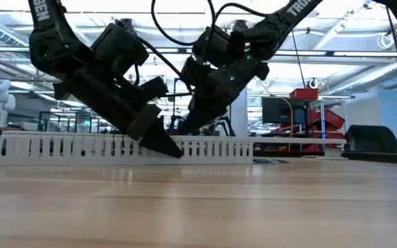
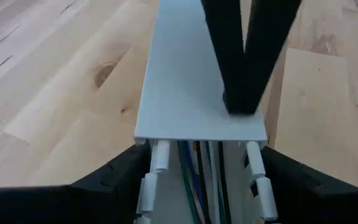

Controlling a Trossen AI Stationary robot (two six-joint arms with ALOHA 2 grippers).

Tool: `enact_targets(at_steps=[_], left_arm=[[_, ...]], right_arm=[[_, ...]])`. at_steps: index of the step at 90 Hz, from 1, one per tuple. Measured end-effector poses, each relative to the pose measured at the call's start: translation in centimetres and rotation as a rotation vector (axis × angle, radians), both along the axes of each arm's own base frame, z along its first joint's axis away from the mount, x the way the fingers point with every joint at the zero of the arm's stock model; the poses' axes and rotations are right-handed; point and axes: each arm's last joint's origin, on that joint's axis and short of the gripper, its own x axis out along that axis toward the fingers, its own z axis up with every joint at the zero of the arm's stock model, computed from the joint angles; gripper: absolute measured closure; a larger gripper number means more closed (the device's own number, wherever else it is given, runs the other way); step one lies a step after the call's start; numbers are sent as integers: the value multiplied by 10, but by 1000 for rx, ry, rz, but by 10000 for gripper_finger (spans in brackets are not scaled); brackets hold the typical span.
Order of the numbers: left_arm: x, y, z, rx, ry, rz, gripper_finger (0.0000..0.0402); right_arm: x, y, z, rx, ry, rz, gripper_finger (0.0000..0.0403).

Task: Ziptie cables
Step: Close the white cable duct tray the with white cable cover

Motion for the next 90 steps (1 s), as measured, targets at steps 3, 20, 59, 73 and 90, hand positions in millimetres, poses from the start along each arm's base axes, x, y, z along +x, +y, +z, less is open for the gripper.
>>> enact_targets(at_steps=[3,20,59,73,90], left_arm=[[0,0,0,10,2,-9,166],[1,0,2,61,-6,-53,164],[22,1,23,181,-46,-131,96],[13,1,30,139,76,-105,96],[-7,-1,45,69,160,-38,95]], right_arm=[[1,0,0,1,-1,2,403],[0,1,10,2,-7,10,403],[-38,3,86,-131,-9,-11,403],[-51,2,74,-144,143,52,403],[-39,-1,57,-131,147,1,403]])
